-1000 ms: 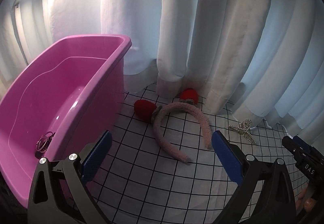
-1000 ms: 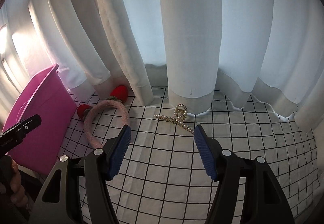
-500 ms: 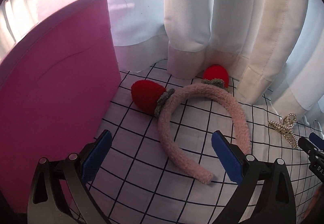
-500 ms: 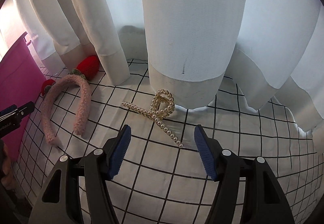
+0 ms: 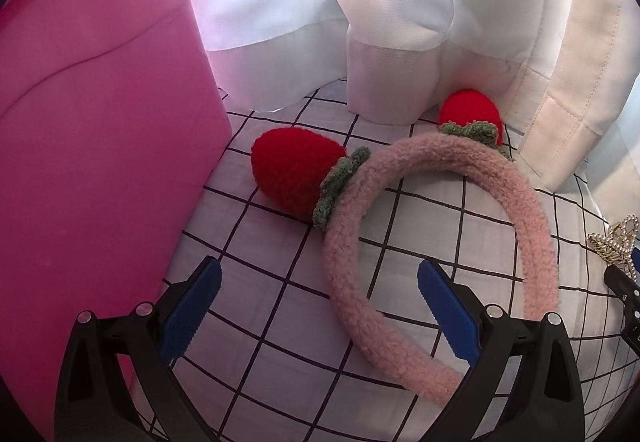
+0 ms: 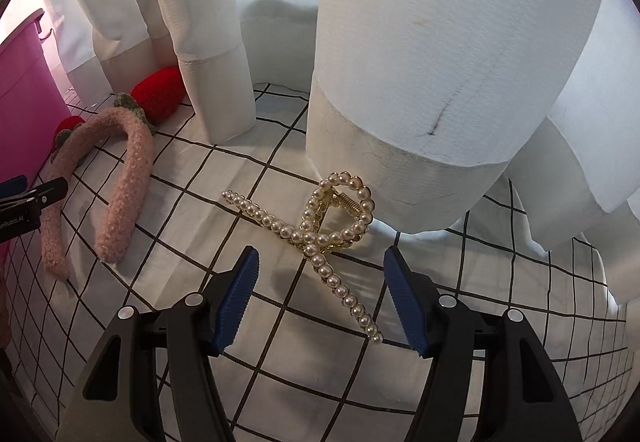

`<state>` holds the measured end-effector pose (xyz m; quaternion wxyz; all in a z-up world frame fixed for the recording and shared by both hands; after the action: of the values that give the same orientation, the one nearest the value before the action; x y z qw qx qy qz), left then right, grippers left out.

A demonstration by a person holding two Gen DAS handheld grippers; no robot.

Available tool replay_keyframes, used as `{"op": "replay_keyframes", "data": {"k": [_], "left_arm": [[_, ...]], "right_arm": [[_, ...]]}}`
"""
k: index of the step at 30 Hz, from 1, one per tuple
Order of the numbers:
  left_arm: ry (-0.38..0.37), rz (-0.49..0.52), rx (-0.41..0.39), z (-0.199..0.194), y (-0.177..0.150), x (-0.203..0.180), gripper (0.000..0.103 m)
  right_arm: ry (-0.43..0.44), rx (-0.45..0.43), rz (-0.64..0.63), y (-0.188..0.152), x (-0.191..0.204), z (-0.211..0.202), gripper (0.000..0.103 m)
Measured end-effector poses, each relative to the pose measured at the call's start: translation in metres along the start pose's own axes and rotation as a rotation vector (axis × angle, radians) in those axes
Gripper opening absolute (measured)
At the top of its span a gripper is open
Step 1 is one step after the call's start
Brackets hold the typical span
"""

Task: Organize jewelry
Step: 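Close the left tool on the headband band while the right tool closes on the pearl clip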

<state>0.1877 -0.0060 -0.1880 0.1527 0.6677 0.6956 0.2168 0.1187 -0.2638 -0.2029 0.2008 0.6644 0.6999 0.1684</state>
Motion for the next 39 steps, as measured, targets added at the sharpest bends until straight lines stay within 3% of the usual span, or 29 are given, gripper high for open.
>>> {"op": "replay_keyframes", "data": {"k": [12, 24, 32, 34, 37, 39], "left_arm": [[0.036, 0.012, 0.004, 0.024, 0.008, -0.009, 0.098], [-0.023, -0.088, 0.011, 0.046, 0.021, 0.007, 0.097], [-0.036, -0.079, 0.028, 0.055, 0.032, 0.009, 0.097], [-0.049, -0.076, 0.031, 0.054, 0.034, 0.006, 0.094], [-0.083, -0.049, 0.028, 0.044, 0.034, 0.005, 0.079], [-0.106, -0.019, 0.017, 0.04, 0.034, -0.001, 0.062]], "right_arm": [[-0.006, 0.007, 0.006, 0.014, 0.004, 0.019, 0.062], [0.006, -0.038, 0.039, 0.027, 0.011, 0.025, 0.068], [0.017, -0.051, 0.044, 0.015, 0.01, 0.017, 0.067], [0.015, -0.053, 0.042, 0.007, 0.012, 0.012, 0.066], [0.015, -0.058, 0.041, 0.004, 0.015, 0.01, 0.062], [0.017, -0.059, 0.037, 0.002, 0.021, 0.009, 0.058]]}}
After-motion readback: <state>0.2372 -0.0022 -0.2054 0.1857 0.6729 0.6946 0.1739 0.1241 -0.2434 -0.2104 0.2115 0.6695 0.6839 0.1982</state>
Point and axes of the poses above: each gripper's, at about its wrist camera, not at the fingertips, and z roughly the way its jaws point, x to its left, y to its top, the point moved 1 cm from there along z, roughly the way its jaws point, and after that the axes turned 1 degree about -z, right-handed, at the moved point
